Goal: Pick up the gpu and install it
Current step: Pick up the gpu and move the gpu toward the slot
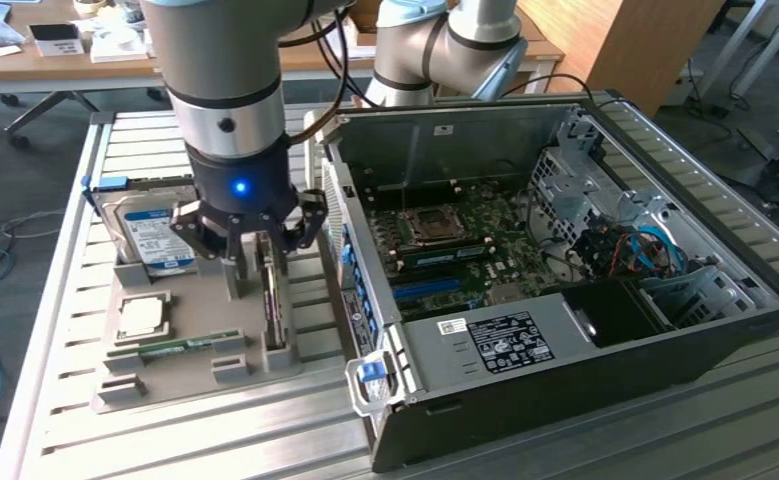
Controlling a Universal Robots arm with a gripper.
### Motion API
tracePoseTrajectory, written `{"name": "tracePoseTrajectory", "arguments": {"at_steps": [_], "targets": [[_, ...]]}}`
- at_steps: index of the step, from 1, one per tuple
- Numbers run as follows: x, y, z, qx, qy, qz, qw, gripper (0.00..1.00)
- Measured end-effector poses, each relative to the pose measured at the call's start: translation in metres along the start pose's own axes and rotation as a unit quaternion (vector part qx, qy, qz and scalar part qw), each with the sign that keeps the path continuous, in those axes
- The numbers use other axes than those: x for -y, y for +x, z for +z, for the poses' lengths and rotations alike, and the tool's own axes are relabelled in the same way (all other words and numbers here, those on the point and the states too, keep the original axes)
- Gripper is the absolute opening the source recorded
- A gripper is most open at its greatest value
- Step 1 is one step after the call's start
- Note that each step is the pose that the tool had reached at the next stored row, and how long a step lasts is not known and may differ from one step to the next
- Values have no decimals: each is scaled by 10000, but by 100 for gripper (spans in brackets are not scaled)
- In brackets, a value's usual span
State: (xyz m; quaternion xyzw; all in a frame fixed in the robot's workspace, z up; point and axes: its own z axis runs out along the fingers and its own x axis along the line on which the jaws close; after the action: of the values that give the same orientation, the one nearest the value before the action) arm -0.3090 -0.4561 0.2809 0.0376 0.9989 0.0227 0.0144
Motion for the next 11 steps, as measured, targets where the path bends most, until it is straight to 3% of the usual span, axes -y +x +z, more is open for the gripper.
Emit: {"name": "tracePoseTrajectory", "arguments": {"at_steps": [11], "targets": [[8, -6, 171, 0, 0, -2, 10000, 47]]}}
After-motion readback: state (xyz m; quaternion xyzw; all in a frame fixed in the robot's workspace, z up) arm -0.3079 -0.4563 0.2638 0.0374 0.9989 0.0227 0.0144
